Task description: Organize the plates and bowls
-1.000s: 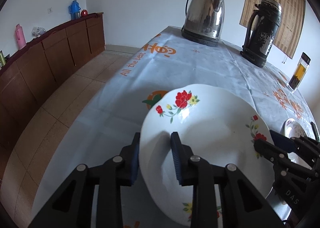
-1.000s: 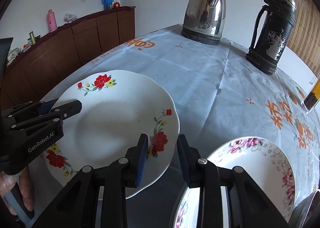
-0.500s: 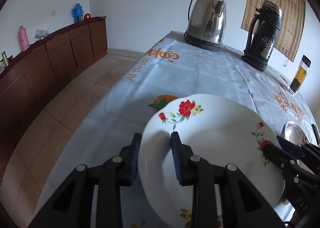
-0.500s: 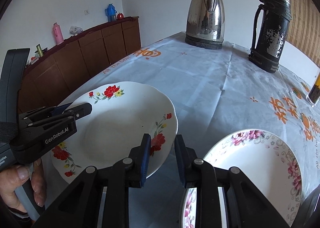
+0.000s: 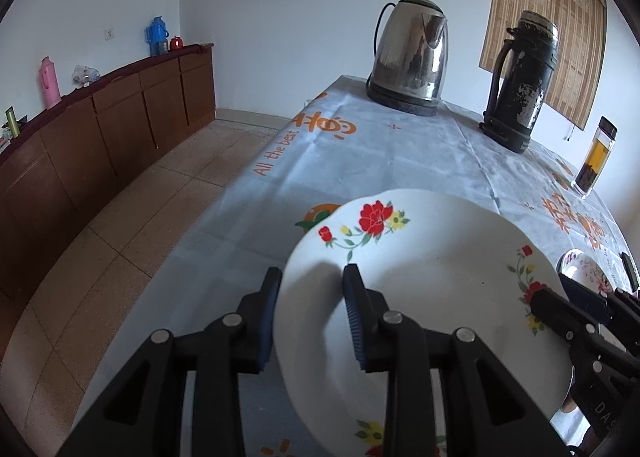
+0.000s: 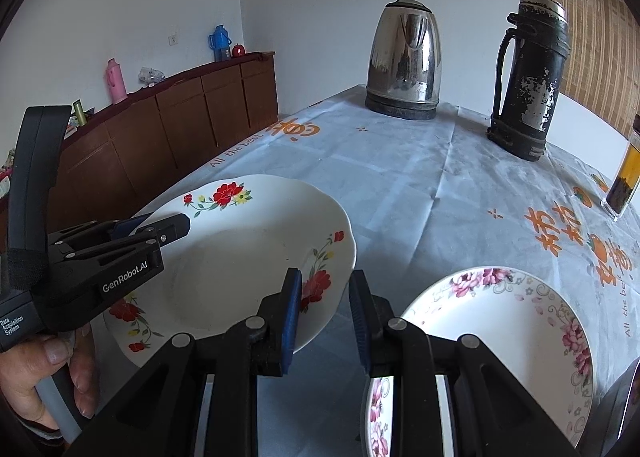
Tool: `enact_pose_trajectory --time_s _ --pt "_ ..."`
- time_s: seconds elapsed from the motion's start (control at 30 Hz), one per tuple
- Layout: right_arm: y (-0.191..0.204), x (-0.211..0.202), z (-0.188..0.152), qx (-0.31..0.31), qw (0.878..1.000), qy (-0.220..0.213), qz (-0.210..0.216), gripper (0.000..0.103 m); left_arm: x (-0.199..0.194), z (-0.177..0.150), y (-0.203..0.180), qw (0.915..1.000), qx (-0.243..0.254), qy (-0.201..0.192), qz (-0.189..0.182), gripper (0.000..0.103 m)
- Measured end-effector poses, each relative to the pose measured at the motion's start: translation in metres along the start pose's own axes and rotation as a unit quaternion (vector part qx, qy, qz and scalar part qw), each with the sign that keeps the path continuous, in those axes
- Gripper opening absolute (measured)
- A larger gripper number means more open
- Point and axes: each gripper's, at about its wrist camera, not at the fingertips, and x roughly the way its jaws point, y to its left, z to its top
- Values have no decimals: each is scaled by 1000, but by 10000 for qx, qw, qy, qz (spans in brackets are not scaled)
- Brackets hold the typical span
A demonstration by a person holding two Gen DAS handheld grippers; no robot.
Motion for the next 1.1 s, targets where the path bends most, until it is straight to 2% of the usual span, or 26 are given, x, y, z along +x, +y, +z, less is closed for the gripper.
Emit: enact_pose_trajectory --time_s 0.5,1.1 --pt "3 -12 -2 -45 9993 -333 -159 27 -12 2 0 9996 -32 -257 -142 29" --pt "-9 -48 -13 133 9969 -718 -307 27 -35 2 -20 9951 273 -743 -592 29"
